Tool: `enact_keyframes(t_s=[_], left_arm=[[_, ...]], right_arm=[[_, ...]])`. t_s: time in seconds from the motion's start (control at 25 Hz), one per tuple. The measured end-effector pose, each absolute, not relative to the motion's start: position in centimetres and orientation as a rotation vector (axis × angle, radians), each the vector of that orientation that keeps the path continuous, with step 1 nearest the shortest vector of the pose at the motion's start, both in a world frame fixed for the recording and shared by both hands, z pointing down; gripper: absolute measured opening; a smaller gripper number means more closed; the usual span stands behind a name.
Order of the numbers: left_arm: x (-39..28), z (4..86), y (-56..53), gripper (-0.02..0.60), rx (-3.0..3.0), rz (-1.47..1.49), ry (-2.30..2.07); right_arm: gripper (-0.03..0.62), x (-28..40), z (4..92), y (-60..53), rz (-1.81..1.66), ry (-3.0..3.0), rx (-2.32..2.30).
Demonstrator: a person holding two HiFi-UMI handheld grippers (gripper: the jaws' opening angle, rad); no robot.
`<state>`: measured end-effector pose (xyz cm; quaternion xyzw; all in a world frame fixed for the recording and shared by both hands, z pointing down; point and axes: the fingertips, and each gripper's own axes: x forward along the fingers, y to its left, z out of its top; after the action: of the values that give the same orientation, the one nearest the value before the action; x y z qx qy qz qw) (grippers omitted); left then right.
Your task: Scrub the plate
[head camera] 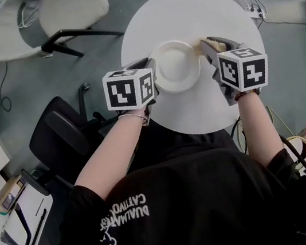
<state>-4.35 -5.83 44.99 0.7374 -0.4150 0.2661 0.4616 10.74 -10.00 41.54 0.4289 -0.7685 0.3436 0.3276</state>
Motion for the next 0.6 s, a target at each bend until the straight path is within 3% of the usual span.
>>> enact_keyframes(t_s=[0.24, 0.4, 0.6], left_arm=[[-4.1, 44.9, -5.9, 0.048, 1.783, 0.671, -1.051], [-4.0, 44.9, -6.0, 0.048, 1.756, 0.681, -1.064], [-4.0, 45.1, -6.0, 0.046, 1.734, 0.687, -1.066]], right_arm=[[0.098, 6.7, 38.2, -10.5, 0.956, -2.24, 1.07], [0.1, 1.0, 39.3, -8.5, 0.977, -2.298, 0.873], [0.098, -0.9, 41.2, -8.1, 0.977, -2.256, 0.884]])
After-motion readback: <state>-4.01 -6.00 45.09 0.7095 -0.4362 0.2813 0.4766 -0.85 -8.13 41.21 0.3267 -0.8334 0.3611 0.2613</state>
